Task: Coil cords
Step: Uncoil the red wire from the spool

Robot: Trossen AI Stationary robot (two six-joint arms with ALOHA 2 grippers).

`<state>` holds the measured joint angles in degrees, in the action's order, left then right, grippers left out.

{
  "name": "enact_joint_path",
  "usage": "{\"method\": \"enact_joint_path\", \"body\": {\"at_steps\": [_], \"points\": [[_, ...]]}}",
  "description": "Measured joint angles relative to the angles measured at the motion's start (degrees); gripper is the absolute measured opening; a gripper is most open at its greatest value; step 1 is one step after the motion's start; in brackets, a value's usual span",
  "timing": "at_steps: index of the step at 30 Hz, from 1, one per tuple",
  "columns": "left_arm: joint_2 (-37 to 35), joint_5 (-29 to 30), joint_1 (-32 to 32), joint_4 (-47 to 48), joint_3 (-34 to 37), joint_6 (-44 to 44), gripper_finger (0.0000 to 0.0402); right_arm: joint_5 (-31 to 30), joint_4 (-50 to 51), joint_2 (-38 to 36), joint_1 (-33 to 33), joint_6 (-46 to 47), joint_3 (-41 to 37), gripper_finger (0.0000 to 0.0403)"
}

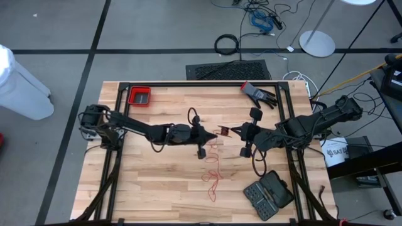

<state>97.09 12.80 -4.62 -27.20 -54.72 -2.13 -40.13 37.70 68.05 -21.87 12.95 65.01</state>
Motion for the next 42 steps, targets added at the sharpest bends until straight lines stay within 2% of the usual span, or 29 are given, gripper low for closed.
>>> {"method": "enact_joint_path", "body": {"at_steps": [7,13,20,25,29,34,42], "points": [[-6.44,2.86,0.2,9.25,0.0,0.08,0.0001,2.95,0.37,0.0,0.0,1.4,0.02,0.0],[-10.61,2.19,-0.34,11.22,0.0,0.04,0.0,2.35,0.34,0.09,0.08,2.47,0.02,0.0],[-14.46,0.76,-2.07,11.89,0.0,0.02,0.0,-5.91,1.0,2.41,0.5,0.68,0.02,0.0],[-15.47,0.74,-3.54,11.68,0.0,-0.04,0.0,-14.99,0.31,5.0,0.5,-4.76,0.02,0.0],[-14.98,0.74,-4.43,11.33,0.0,-0.44,0.0,-19.91,-0.83,7.38,0.56,-9.66,0.02,0.0],[-12.74,0.74,-5.32,9.84,0.0,-0.59,0.0,-24.6,-8.06,9.91,0.85,-17.66,0.02,0.0],[-8.28,0.41,-6.81,4.91,0.0,-0.69,0.0,-27.59,-17.88,11.76,0.9,-28.64,0.02,0.0]]}}
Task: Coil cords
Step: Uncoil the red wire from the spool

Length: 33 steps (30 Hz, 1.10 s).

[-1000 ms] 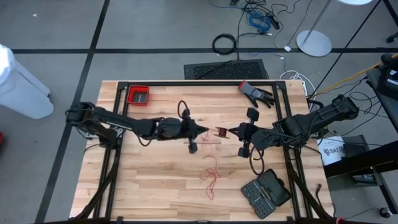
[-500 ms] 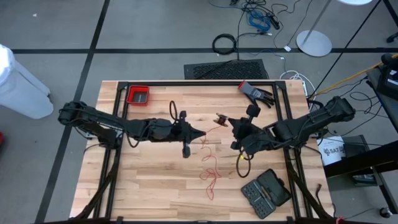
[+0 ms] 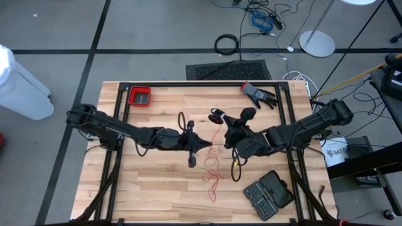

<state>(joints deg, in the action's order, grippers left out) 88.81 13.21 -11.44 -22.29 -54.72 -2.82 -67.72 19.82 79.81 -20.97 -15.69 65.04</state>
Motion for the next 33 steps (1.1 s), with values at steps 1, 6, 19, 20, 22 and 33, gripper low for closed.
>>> {"method": "enact_joint_path", "body": {"at_steps": [1,6,19,20,22,33], "points": [[0.54,-0.1,-0.01,-0.13,0.0,-0.33,0.0,-0.08,-0.41,0.0,0.0,-0.35,0.0,0.0],[3.74,-0.08,0.52,-0.01,0.0,-1.4,0.0,-0.07,-2.3,-0.02,0.0,-2.85,0.0,0.0],[8.31,0.36,4.83,1.1,0.0,-4.92,0.0,8.32,-5.53,-0.05,0.0,-2.18,0.0,0.0],[8.31,0.38,5.08,1.55,0.0,-4.84,0.0,9.55,-5.58,-0.07,0.0,-1.71,0.0,0.0],[8.33,0.38,5.52,2.56,0.0,-4.4,0.0,11.3,-5.46,-0.07,0.0,-1.02,0.0,0.0],[7.83,0.81,9.13,12.09,0.0,-4.55,0.0,14.14,-4.45,-0.09,-0.65,1.47,0.0,0.0]]}}
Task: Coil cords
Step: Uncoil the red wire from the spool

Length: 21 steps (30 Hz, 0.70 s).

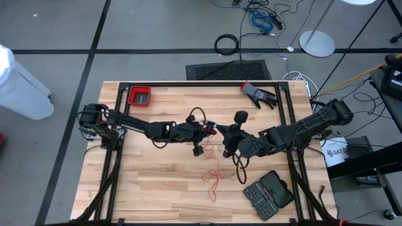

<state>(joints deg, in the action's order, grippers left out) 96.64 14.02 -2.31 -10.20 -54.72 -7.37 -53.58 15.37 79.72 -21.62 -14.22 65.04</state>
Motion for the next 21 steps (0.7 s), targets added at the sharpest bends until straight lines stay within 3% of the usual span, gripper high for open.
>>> {"method": "enact_joint_path", "body": {"at_steps": [11,21], "points": [[-2.6,3.23,2.57,7.32,0.0,-2.7,0.0,-0.02,6.22,0.0,-1.1,2.9,-0.02,0.0],[-10.33,5.18,2.6,14.04,0.0,-2.3,0.0,-0.26,15.98,0.0,-0.99,9.18,-0.02,0.0]]}}
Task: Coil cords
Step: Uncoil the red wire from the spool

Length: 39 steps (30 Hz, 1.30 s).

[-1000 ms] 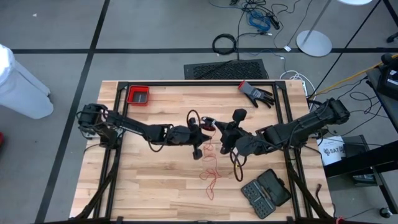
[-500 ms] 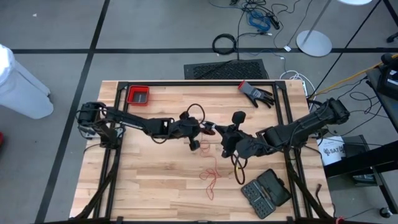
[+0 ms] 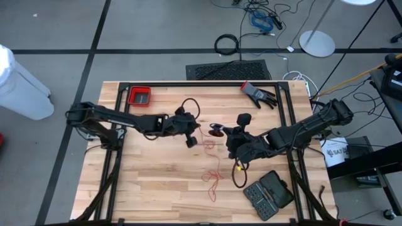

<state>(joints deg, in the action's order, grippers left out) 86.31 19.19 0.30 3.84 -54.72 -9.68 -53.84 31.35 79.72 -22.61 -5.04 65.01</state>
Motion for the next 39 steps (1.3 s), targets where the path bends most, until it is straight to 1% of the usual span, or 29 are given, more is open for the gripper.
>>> {"method": "enact_joint_path", "body": {"at_steps": [6,9,18,20,22,25,29,35,39], "points": [[-5.42,4.44,0.0,8.14,0.0,-0.02,0.0,0.24,3.58,0.0,0.0,2.3,-0.04,0.0],[-8.13,5.09,-0.09,11.1,0.0,-0.36,0.0,0.22,4.76,0.0,0.04,3.13,-0.02,0.0],[-14.89,5.28,-3.52,12.31,0.0,-0.52,0.0,-0.26,4.93,0.0,1.6,5.14,-0.02,0.0],[-16.05,5.19,-4.64,10.85,0.0,-0.58,0.0,-0.26,5.06,0.0,2.18,5.99,-0.02,0.0],[-17.27,3.62,-6.01,8.22,0.0,-0.56,0.0,-0.27,5.36,0.0,2.76,6.77,-0.02,0.0],[-18.33,0.37,-8.44,1.81,0.0,-0.53,0.0,-0.26,5.47,0.0,3.52,7.79,-0.03,0.0],[-18.17,-1.53,-11.63,-6.02,0.0,1.03,0.0,-0.23,5.43,0.0,4.65,9.42,-0.02,0.0],[-14.23,-4.43,-13.56,-13.5,-0.02,1.49,0.0,0.26,5.41,0.0,6.63,12.65,-0.02,0.0],[-10.17,-8.2,-13.57,-19.73,-0.02,1.49,0.0,0.63,5.3,0.0,7.66,13.6,-0.02,0.0]]}}
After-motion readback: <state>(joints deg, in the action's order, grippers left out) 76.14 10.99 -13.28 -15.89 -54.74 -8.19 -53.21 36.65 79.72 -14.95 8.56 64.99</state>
